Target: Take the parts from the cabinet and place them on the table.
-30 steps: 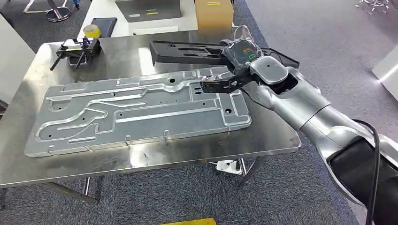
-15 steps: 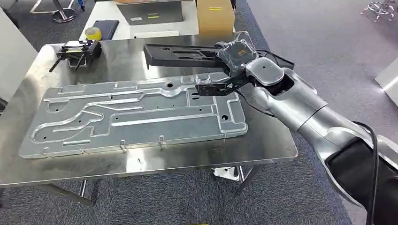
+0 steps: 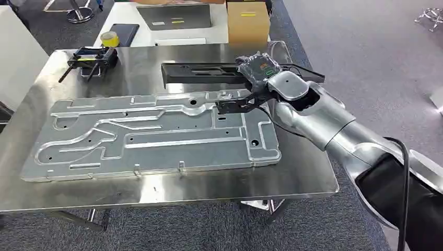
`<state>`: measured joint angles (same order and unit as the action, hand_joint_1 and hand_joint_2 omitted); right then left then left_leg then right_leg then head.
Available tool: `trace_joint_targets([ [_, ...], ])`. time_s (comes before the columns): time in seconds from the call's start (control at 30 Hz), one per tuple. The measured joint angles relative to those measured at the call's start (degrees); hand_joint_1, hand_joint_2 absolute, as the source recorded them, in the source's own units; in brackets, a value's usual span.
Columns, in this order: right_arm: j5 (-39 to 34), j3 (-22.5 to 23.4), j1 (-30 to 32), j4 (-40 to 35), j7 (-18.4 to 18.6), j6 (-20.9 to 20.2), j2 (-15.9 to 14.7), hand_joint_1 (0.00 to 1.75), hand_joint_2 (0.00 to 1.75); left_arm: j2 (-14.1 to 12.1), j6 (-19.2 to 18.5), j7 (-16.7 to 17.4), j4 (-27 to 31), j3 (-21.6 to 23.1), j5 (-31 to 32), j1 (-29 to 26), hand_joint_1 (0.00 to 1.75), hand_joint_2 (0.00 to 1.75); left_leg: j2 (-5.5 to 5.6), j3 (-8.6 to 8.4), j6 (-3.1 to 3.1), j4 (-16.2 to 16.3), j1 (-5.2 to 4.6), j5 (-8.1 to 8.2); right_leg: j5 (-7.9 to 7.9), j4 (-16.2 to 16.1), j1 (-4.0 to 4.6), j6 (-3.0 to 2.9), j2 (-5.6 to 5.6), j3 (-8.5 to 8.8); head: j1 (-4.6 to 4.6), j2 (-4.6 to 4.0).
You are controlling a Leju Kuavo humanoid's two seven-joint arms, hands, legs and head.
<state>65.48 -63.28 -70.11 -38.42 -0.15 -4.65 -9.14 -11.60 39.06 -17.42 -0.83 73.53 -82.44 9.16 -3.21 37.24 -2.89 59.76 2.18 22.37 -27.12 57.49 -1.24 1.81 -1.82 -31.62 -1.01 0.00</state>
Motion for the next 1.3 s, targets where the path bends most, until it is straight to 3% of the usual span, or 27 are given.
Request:
trace_joint_targets([
  [0.03, -0.02, -0.04, -0.27, -0.02, 0.02, -0.11, 0.07, 1.75, 1.75, -0.02, 0.0, -0.07, 0.0, 0.15, -0.17, 0.19, 0.0, 1.75, 0.47, -0.57, 0.93, -1.26, 0.22, 1.67, -0.02, 0.27, 0.08, 0.2, -0.17, -0.5, 0.15, 0.0],
  [0.1, -0.11, -0.11, -0.28, -0.02, 0.0, -0.33, 0.13, 1.75, 1.75, 0.08, 0.02, -0.09, 0.0, 0.5, -0.41, 0.14, 0.0, 1.75, 1.49, 0.27, 1.61, -0.36, 0.15, 1.84, -0.07, 0.32, 0.04, 0.41, -1.15, -0.48, 0.13, 0.0],
  [0.13, -0.13, -0.11, -0.31, -0.04, 0.0, -0.37, 0.13, 1.75, 1.75, 0.04, 0.02, -0.09, -0.02, 0.55, -0.46, 0.1, 0.0, 1.75, 1.95, 0.17, 2.03, -0.49, 0.07, 1.85, -0.6, 0.59, -0.35, 0.81, -1.37, -0.42, 0.26, 0.0],
  [0.17, -0.15, -0.11, -0.34, -0.04, 0.0, -0.39, 0.13, 1.75, 1.75, 0.1, 0.02, -0.09, -0.02, 0.59, -0.48, 0.01, 0.0, 1.75, 2.41, -0.09, 2.39, -0.58, 0.09, 1.87, -1.35, 1.09, -0.7, 1.03, -1.0, -0.59, 0.22, 0.0],
  [0.2, -0.15, -0.11, -0.41, -0.04, 0.0, -0.42, 0.13, 1.75, 1.75, 0.11, 0.02, -0.07, -0.02, 0.83, -0.5, 0.03, 0.0, 1.75, 2.85, -0.25, 2.65, -0.66, 0.03, 1.95, -2.48, 2.69, -0.73, 0.89, 0.09, -1.05, 0.2, 0.0],
  [0.3, -0.26, -0.22, -0.33, -0.17, -0.07, -0.66, 0.2, 1.75, 1.75, 0.11, 0.02, -0.11, -0.02, 1.57, -0.81, 0.27, 0.0, 1.75, 4.26, -0.31, 3.48, -0.66, -0.33, 2.06, -8.02, 16.01, 0.1, 0.15, 1.46, -7.73, 0.31, 0.0],
  [0.33, -0.26, -0.33, -0.19, -0.17, -0.07, -0.68, 0.2, 1.75, 1.75, 0.13, 0.02, -0.15, -0.02, 1.79, -0.94, 0.16, 0.0, 1.75, 4.87, -0.37, 3.6, -0.65, -0.57, 2.11, -8.43, 19.13, 0.27, -0.14, 1.6, -9.72, 0.29, 0.0],
  [0.37, -0.26, -0.46, -0.07, -0.17, -0.07, -0.7, 0.2, 1.75, 1.75, 0.26, 0.02, -0.18, -0.02, 1.86, -1.01, -0.01, 0.0, 1.75, 5.31, -0.49, 3.67, -0.65, -0.84, 2.15, -7.63, 19.64, 0.53, -0.59, 1.72, -10.61, 0.33, 0.0],
  [0.4, -0.31, -0.55, -0.07, -0.17, -0.07, -0.72, 0.2, 1.75, 1.75, 0.37, 0.02, -0.13, 0.0, 1.88, -1.01, -0.08, 0.0, 1.75, 5.79, -0.65, 3.74, -0.65, -0.96, 2.2, -5.69, 17.92, 0.76, -1.03, 1.77, -10.24, 0.31, 0.0],
  [0.47, -0.46, -0.57, -0.26, -0.2, -0.07, -0.7, 0.2, 1.75, 1.75, 0.46, 0.02, 0.15, -0.02, 2.25, -1.03, 0.02, 0.0, 1.75, 6.38, -1.29, 3.82, -0.66, -1.3, 2.35, 0.7, 8.08, 1.39, -2.39, 1.97, -6.35, 0.29, 0.0],
  [0.5, -0.5, -0.57, -0.33, -0.2, -0.07, -0.7, 0.22, 1.75, 1.75, 0.54, 0.02, 0.15, 0.0, 2.47, -1.07, -0.02, 0.0, 1.75, 6.59, -1.36, 3.78, -0.78, -1.12, 2.44, 2.51, 4.03, 1.79, -3.06, 2.39, -4.84, 0.22, 0.0],
  [0.53, -0.53, -0.57, -0.52, -0.26, -0.07, -0.7, 0.22, 1.75, 1.75, 0.59, 0.02, 0.11, 0.0, 2.73, -1.11, 0.06, 0.0, 1.75, 6.81, -1.3, 3.62, -0.64, -1.66, 2.52, 2.26, 2.64, 2.03, -3.13, 2.68, -3.82, 0.2, 0.0],
  [0.57, -0.55, -0.57, -0.52, -0.33, -0.07, -0.72, 0.24, 1.75, 1.75, 0.59, 0.02, 0.11, -0.02, 2.91, -1.11, -0.01, 0.0, 1.75, 6.86, -1.08, 3.43, -0.7, -1.45, 2.44, 1.68, 1.32, 1.84, -3.03, 2.67, -3.28, 0.33, 0.0],
  [0.6, -0.55, -0.59, -0.47, -0.39, -0.07, -0.7, 0.37, 1.75, 1.75, 0.52, 0.02, 0.13, -0.02, 2.99, -1.13, -0.09, 0.0, 1.75, 6.74, -1.17, 3.86, -0.86, -1.59, 2.58, 1.84, 0.99, 1.78, -1.91, 2.74, -3.24, 0.18, 0.0],
  [0.87, -1.42, -0.66, -0.39, -0.44, 0.02, -0.83, 0.46, 1.75, 1.75, 0.72, 0.02, 0.35, -0.02, 3.85, -1.18, -0.05, 0.0, 1.75, 6.39, -2.2, 3.25, -2.18, -1.52, 2.1, 2.13, 0.45, 1.94, -2.42, 3.18, -2.65, 0.29, 0.0],
  [1.3, -2.23, -0.66, 0.85, -1.14, 1.73, -3.52, 0.17, 1.75, 1.75, 0.81, 0.02, -1.58, -0.02, 4.7, -1.29, -0.09, 0.0, 1.75, 6.35, -2.19, 3.18, -2.18, -1.54, 2.08, 2.12, 0.39, 1.74, -2.44, 3.18, -2.61, 0.26, 0.0],
])
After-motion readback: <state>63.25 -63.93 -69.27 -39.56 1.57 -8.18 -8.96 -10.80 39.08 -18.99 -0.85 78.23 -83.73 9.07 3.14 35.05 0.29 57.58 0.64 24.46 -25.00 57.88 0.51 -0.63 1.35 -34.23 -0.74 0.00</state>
